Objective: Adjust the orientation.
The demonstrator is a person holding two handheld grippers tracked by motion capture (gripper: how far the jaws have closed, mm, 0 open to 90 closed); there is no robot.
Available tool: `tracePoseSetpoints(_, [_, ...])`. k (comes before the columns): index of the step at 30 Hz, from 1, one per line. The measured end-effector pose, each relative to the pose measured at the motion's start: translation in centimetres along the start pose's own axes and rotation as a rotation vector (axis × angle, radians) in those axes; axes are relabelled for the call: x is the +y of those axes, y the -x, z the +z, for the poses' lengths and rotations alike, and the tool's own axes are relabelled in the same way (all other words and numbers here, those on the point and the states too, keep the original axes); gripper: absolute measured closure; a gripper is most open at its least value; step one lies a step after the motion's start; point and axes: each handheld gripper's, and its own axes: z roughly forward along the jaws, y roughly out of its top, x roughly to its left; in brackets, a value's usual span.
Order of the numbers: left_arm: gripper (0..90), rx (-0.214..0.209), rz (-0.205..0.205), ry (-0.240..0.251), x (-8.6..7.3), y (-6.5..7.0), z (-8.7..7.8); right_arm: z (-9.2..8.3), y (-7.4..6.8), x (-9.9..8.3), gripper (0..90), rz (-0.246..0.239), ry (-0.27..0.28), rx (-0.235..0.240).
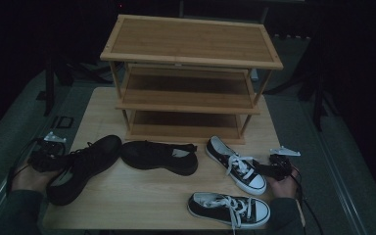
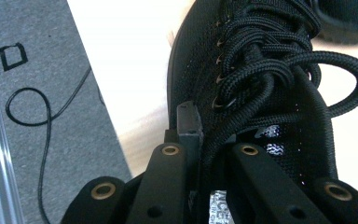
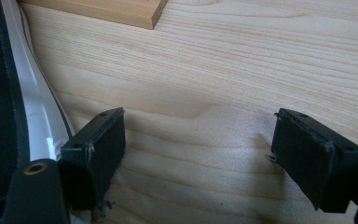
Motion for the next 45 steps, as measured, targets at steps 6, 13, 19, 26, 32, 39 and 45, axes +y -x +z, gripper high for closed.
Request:
tracePoseSetpoints(6, [88.0, -0.019, -0.021, 0.025, 1.3, 1.0, 0.9, 0.0, 0.0, 0.0, 17.2, 0.0, 0.0, 0.001])
tracePoseSetpoints(13, [87.5, -0.044, -0.007, 0.02, 1.9, 2.3, 1.8, 0.0, 0.0, 0.0, 17.1, 0.001, 0.0, 0.001])
tracePoseSetpoints(19, [69.8, -0.089, 0.008, 0.051, 2.2, 2.3, 0.9, 0.0, 0.0, 0.0, 17.2, 0.0, 0.0, 0.001])
tracePoseSetpoints(26, [60.4, -0.071, 0.024, 0.085, 3.0, 3.0, -0.6, 0.0, 0.0, 0.0, 17.1, 0.0, 0.0, 0.001])
tracePoseSetpoints(32, [60.0, -0.067, 0.049, 0.122, 3.8, 3.9, -1.9, 0.0, 0.0, 0.0, 17.2, 0.0, 0.0, 0.001])
tracePoseSetpoints(39, [60.4, -0.109, 0.076, 0.141, 4.4, 4.8, -2.3, 0.0, 0.0, 0.0, 17.1, 0.0, 0.0, 0.001])
tracePoseSetpoints(45, [60.7, -0.12, 0.119, 0.127, 5.3, 5.9, -1.9, 0.0, 0.0, 0.0, 17.2, 0.0, 0.0, 0.001])
